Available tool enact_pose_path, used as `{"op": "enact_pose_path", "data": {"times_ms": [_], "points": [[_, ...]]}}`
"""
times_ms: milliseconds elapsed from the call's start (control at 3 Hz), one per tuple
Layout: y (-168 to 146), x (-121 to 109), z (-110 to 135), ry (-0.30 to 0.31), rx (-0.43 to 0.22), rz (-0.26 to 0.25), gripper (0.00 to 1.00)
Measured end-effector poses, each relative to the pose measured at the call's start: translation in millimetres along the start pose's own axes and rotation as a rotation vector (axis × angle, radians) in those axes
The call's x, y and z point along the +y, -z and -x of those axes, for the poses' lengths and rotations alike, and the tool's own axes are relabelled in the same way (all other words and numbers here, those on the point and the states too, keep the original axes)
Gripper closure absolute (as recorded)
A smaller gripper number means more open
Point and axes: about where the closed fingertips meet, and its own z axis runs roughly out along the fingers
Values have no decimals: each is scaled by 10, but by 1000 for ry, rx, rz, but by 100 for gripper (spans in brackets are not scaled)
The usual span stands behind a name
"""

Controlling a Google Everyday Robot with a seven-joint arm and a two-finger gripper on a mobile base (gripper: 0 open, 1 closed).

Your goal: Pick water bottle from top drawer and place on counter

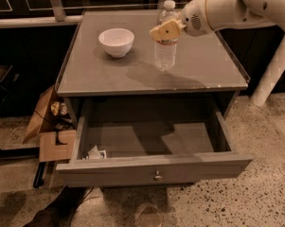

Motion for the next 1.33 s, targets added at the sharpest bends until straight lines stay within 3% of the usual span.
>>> {"op": "enact_pose_path", "data": {"times_ms": [667, 1333], "points": [[-231, -166, -108, -2, -55, -14, 100], [-351, -270, -351, -68, -24, -23, 98]]}}
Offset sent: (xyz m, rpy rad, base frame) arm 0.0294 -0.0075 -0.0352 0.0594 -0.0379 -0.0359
